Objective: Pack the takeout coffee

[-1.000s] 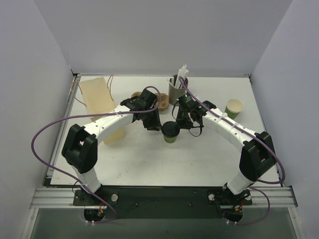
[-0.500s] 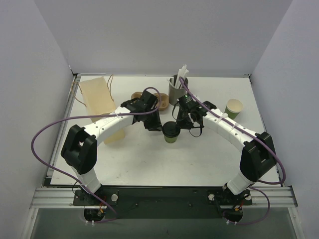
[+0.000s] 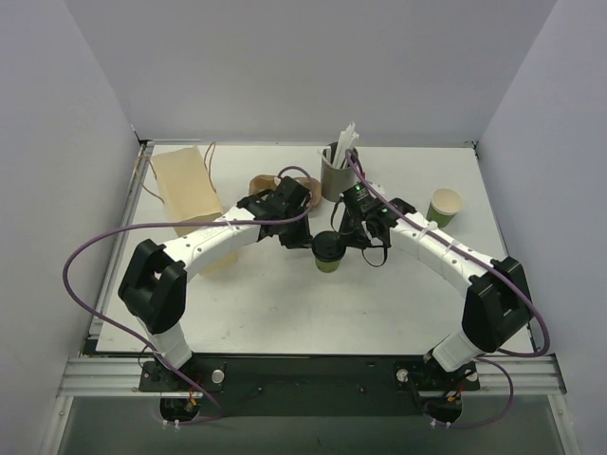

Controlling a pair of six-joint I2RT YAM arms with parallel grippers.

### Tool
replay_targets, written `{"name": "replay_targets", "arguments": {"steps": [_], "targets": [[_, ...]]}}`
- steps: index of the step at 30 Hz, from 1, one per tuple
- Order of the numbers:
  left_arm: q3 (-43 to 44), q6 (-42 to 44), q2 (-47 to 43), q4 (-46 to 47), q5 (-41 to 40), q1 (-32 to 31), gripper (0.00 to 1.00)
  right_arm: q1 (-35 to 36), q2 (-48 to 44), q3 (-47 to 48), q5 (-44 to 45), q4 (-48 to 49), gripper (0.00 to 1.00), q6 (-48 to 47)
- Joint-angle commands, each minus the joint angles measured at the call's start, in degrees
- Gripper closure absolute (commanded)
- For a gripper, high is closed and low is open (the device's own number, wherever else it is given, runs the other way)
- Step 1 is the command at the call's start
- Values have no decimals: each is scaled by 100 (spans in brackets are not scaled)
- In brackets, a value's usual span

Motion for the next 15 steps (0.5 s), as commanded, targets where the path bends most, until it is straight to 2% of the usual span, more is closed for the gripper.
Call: {"name": "replay_targets", "arguments": {"steps": [1,7,15], "targets": [[-575,259,1018,-587,-516,-401,73,178,139,-437,-195,-404,77,139],[-697,321,1300,-552,-630,-655,73,204,112,-587,-415,-263,77,218],[-575,417,1423,-560,-534,-682,73,301,7,-929,-608,-34,77,412]]}}
